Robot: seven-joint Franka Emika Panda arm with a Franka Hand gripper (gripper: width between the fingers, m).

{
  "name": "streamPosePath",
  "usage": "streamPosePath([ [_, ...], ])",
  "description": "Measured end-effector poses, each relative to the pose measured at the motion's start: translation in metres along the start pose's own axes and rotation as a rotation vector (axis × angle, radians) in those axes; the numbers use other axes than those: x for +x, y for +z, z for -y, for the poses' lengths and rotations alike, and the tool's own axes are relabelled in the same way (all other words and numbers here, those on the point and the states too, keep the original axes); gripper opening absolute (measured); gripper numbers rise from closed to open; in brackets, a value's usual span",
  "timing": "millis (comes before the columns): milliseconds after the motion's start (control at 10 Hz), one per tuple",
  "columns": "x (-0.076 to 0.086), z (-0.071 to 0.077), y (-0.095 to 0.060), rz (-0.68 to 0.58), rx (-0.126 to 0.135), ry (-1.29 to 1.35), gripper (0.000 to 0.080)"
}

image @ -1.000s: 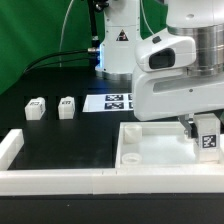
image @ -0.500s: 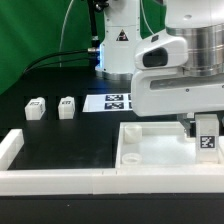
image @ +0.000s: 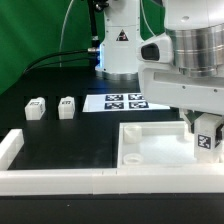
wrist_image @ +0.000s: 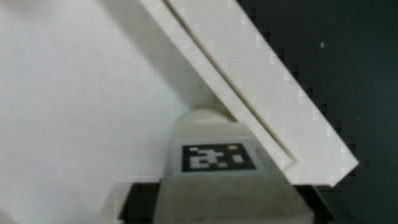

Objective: Assemble one leg

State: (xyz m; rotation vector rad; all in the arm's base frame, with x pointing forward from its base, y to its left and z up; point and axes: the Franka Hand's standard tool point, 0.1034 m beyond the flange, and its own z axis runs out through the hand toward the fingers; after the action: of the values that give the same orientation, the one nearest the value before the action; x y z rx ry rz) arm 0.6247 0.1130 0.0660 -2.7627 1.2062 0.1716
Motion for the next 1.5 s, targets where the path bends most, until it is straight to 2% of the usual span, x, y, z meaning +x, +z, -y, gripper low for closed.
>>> streamPosePath([
  [700, -0.0018, 0.0048, 0.0011, 0.003, 0.026, 0.65, 0.0291],
  [1000, -0.0026, 0.0054, 0.0013, 0.005, 0.028, 0.638, 0.03],
  [1100, -0.0027, 0.0054, 0.0013, 0.005, 0.028, 0.595, 0.0475],
  [1200, -0.0029, 0.0056, 0.0013, 0.005, 0.028, 0.572, 0.0475],
  [1300, -0.0035, 0.0052, 0.0013, 0.005, 0.023, 0.483, 0.061],
  [1500, -0.0065, 0.004, 0.0011, 0.014, 0.004, 0.26, 0.0647],
])
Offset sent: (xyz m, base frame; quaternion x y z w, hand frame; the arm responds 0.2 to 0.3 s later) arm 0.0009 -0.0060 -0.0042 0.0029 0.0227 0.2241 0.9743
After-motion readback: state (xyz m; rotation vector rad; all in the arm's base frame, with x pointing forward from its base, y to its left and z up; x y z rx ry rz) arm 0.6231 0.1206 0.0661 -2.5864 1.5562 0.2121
